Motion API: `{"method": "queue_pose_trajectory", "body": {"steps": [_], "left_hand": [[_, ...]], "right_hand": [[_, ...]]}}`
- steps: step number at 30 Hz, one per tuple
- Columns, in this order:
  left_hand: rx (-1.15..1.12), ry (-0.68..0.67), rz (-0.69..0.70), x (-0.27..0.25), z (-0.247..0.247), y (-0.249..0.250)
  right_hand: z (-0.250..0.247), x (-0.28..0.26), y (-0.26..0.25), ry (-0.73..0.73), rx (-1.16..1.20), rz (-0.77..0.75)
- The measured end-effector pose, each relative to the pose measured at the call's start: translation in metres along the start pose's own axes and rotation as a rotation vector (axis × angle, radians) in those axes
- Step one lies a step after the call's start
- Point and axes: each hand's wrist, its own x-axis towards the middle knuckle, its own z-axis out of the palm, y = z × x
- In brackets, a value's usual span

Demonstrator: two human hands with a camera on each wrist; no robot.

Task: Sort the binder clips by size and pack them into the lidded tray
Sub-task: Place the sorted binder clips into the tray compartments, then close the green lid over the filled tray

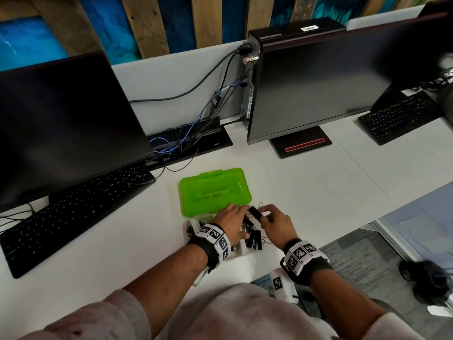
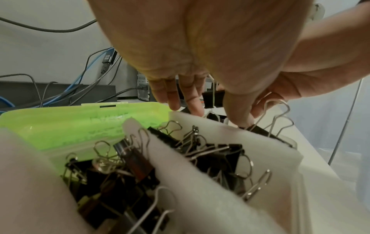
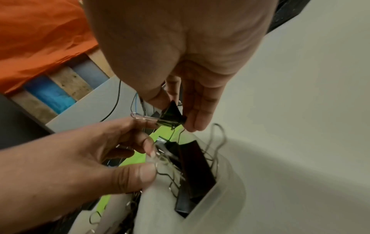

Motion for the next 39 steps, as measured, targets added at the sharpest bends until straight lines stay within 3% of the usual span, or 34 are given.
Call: {"method": "queue_pose_trajectory", "body": {"steps": [5,7,11,18,26,31,36,39], "left_hand": [[0.117,0.051,0.019,-0.001,0.001,0.000],[0.124,0.057,0.034,-0.001,0.001,-0.003],[0.101,-0.062,0.072,0.003,0.000,-0.004],[-0.039,-0.018,0.059,0.001,-0.001,-0.004],[-0.100,-0.016,0.035,0.000,-0.005,-0.005],[-0.139,-0.004,0.015,-0.001,-0.006,-0.005],[-0.261,0.208,-0.021,-0.003,-0.015,-0.017],[-0.259,0.405,-0.186,-0.005,-0.028,-0.051]], "right_hand": [[-0.003,0.012,0.003,0.139,0.157,0.112],[-0.003,0.020,0.001,0.099,0.129,0.120],[-0.003,0.032,-0.004,0.075,0.056,0.149],[0.005,0.036,-0.015,-0.058,-0.078,0.107],[0.015,0.039,-0.019,-0.057,-0.273,0.059],[0.012,0.044,-0.023,-0.134,-0.310,0.130],[0.015,0.051,-0.021,-0.081,-0.475,0.103],[0.016,0.049,-0.025,-0.090,-0.577,0.111]]}}
